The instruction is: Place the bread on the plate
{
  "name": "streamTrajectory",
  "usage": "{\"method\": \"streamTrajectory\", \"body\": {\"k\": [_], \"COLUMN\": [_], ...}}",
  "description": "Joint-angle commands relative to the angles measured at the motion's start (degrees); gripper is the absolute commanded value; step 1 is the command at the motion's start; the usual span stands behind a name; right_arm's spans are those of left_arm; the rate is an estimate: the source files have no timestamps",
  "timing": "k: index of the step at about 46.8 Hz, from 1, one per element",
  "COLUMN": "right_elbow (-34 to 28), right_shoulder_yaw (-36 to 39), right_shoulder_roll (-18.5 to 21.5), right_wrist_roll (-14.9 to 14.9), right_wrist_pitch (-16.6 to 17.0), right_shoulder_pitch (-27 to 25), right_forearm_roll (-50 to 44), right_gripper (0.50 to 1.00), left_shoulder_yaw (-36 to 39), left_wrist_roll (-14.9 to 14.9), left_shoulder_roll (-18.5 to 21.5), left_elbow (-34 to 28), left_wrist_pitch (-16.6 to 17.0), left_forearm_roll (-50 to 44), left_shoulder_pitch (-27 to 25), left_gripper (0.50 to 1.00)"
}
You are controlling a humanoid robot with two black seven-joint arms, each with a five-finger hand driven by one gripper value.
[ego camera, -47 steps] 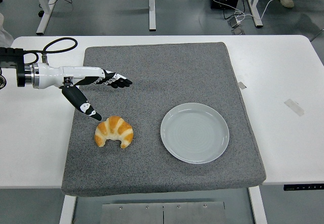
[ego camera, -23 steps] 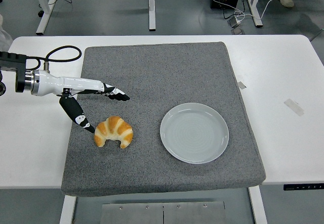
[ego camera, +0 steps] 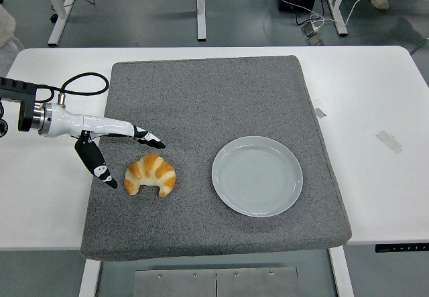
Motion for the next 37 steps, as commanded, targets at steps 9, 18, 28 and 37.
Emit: {"method": "streamTrajectory", "body": {"k": [9,18,28,37], "right_elbow": [0.0,0.0,0.0,0.0], "right_shoulder_yaw": [0.0,0.0,0.0,-0.1], "right_shoulder_roll": [0.0,0.0,0.0,0.0], "right_wrist_roll": [0.0,0.0,0.0,0.0], "right_wrist_pitch": [0.0,0.0,0.0,0.0], "right_shoulder_pitch": [-0.1,-0.1,-0.1,-0.1], "right_forearm_roll": [0.0,0.0,0.0,0.0], "right_gripper": [1.0,1.0,1.0,1.0], "left_shoulder_yaw": [3.2,3.4,3.4,4.5], "left_wrist_roll": [0.1,0.5,0.7,0.7], "left_shoulder_roll": [-1.8,-2.8,-3.5,-4.0], "left_elbow": [0.1,0.5,1.0,1.4], "left_wrist_pitch": [4.2,6.6,7.8,8.7], "left_forearm_roll": [0.4,0.6,1.6,2.4], "left_shoulder_pitch": [-0.3,-0.1,-0.2,-0.3], "left_gripper": [0.955,0.946,0.919,0.886]}}
